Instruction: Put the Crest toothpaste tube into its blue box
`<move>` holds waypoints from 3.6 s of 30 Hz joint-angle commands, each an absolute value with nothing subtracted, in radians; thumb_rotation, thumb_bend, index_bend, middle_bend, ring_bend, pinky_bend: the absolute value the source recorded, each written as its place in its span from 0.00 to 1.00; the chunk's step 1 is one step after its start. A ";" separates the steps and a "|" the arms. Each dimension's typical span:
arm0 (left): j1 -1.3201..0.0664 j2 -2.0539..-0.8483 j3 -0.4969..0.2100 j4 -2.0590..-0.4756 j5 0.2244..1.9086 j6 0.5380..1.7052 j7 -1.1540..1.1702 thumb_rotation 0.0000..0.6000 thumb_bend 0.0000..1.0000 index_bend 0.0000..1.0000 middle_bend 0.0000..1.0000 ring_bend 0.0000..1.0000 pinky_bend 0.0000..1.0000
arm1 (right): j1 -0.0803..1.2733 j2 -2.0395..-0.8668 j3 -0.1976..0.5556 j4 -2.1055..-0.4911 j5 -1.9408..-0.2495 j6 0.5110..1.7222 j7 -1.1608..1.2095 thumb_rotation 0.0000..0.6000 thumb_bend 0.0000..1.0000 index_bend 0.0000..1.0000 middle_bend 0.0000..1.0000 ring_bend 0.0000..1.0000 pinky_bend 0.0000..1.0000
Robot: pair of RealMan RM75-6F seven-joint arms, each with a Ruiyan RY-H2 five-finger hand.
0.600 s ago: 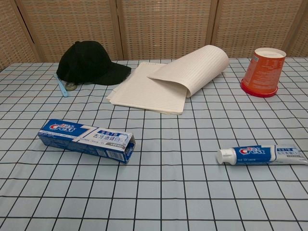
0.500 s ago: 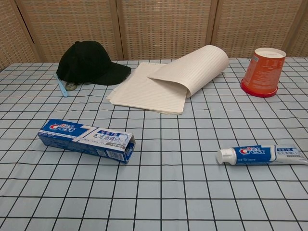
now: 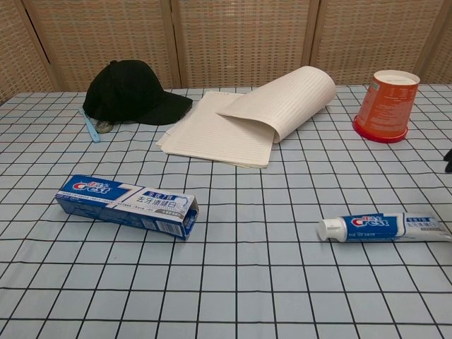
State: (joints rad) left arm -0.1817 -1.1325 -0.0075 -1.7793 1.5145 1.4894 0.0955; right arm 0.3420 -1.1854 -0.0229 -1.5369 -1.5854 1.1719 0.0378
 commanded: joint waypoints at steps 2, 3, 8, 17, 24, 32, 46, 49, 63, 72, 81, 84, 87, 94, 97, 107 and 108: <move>-0.187 -1.135 -0.019 -1.783 1.498 1.472 0.099 1.00 0.00 0.00 0.00 0.00 0.00 | 0.398 -1.288 0.002 -1.502 -1.516 1.085 -0.055 1.00 0.09 0.41 0.39 0.35 0.25; -0.187 -1.135 -0.018 -1.782 1.496 1.467 0.102 1.00 0.00 0.00 0.00 0.00 0.00 | 0.402 -1.298 0.006 -1.501 -1.507 1.079 -0.072 1.00 0.13 0.42 0.40 0.36 0.26; -0.189 -1.133 -0.020 -1.788 1.484 1.448 0.106 1.00 0.00 0.00 0.00 0.00 0.00 | 0.418 -1.342 0.019 -1.497 -1.469 1.050 -0.142 1.00 0.20 0.43 0.41 0.37 0.28; -0.187 -1.126 -0.022 -1.795 1.482 1.437 0.105 1.00 0.00 0.00 0.00 0.00 0.00 | 0.444 -1.390 0.041 -1.486 -1.416 1.016 -0.224 1.00 0.25 0.43 0.40 0.37 0.29; -0.189 -1.127 -0.024 -1.796 1.477 1.421 0.111 1.00 0.00 0.00 0.00 0.00 0.00 | 0.482 -1.432 0.061 -1.477 -1.341 0.958 -0.304 1.00 0.30 0.43 0.38 0.35 0.29; -0.190 -1.128 -0.027 -1.797 1.472 1.411 0.119 1.00 0.00 0.00 0.00 0.00 0.00 | 0.509 -1.465 0.080 -1.451 -1.264 0.925 -0.357 1.00 0.35 0.45 0.39 0.34 0.29; -0.195 -1.136 -0.031 -1.796 1.461 1.390 0.139 1.00 0.00 0.00 0.00 0.00 0.00 | 0.545 -1.443 0.086 -1.456 -1.165 0.873 -0.393 1.00 0.41 0.57 0.51 0.43 0.33; -0.195 -1.139 -0.031 -1.795 1.464 1.390 0.142 1.00 0.00 0.00 0.00 0.00 0.00 | 0.549 -1.447 0.085 -1.453 -1.158 0.878 -0.394 1.00 0.43 0.66 0.59 0.51 0.41; -0.416 -1.215 -0.043 -1.601 1.654 1.168 0.104 1.00 0.00 0.04 0.00 0.00 0.00 | 0.527 -1.326 0.092 -1.615 -1.212 1.006 -0.430 1.00 0.48 0.72 0.66 0.59 0.53; -0.599 -1.326 -0.034 -1.347 1.731 0.992 0.055 1.00 0.05 0.16 0.00 0.00 0.01 | 0.512 -1.262 0.096 -1.689 -1.183 1.051 -0.466 1.00 0.48 0.72 0.66 0.59 0.54; -0.671 -1.445 -0.002 -1.189 1.719 0.918 -0.018 1.00 0.13 0.19 0.00 0.01 0.07 | 0.506 -1.226 0.092 -1.722 -1.178 1.069 -0.471 1.00 0.48 0.72 0.66 0.60 0.54; -0.681 -1.474 0.005 -1.169 1.710 0.912 -0.029 1.00 0.13 0.19 0.00 0.01 0.08 | 0.507 -1.218 0.094 -1.730 -1.176 1.073 -0.472 1.00 0.48 0.72 0.66 0.60 0.54; -0.689 -1.496 0.011 -1.154 1.702 0.908 -0.036 1.00 0.13 0.19 0.00 0.02 0.09 | 0.508 -1.212 0.095 -1.737 -1.177 1.076 -0.473 1.00 0.48 0.72 0.66 0.60 0.54; -0.705 -1.528 0.014 -1.134 1.681 0.906 -0.025 1.00 0.15 0.22 0.09 0.16 0.23 | 0.508 -1.198 0.093 -1.748 -1.180 1.083 -0.476 1.00 0.48 0.72 0.66 0.60 0.54; -0.708 -1.537 0.018 -1.127 1.673 0.897 -0.012 1.00 0.15 0.28 0.17 0.25 0.31 | 0.507 -1.194 0.092 -1.751 -1.182 1.085 -0.476 1.00 0.48 0.72 0.67 0.61 0.55; -0.689 -1.583 -0.032 -1.135 1.599 0.983 -0.202 1.00 0.27 0.53 0.40 0.46 0.47 | 0.508 -1.145 0.101 -1.818 -1.239 1.127 -0.486 1.00 0.49 0.73 0.67 0.61 0.55; -0.690 -1.582 -0.040 -1.142 1.592 0.987 -0.227 1.00 0.27 0.53 0.40 0.47 0.47 | 0.509 -1.137 0.103 -1.828 -1.249 1.133 -0.493 1.00 0.49 0.73 0.67 0.61 0.56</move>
State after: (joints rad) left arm -0.6928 -1.5813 -0.0131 -1.1185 1.6228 0.9645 -0.1445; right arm 0.5079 -1.1493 0.0988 -1.8135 -1.2345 1.1216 -0.4842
